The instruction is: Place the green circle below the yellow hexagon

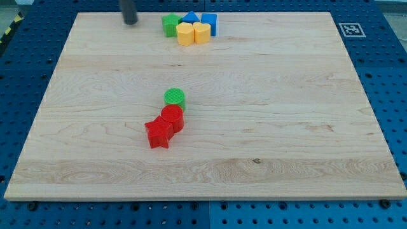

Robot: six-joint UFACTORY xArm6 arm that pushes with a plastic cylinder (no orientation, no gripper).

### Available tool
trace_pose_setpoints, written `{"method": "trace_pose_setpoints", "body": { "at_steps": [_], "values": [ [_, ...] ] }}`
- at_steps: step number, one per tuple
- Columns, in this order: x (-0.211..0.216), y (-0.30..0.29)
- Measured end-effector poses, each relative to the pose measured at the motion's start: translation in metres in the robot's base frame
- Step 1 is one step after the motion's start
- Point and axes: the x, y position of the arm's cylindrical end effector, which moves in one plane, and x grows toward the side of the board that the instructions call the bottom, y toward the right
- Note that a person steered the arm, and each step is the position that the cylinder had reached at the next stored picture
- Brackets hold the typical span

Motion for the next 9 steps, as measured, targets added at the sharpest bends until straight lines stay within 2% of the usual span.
{"method": "trace_pose_setpoints", "body": {
  "at_steps": [2,3,5,8,9],
  "values": [
    [0.001,-0.01],
    [0.031,-0.011],
    [0.051,-0.011],
    [0.205,-0.005],
    [0.249,0.037]
  ]
}}
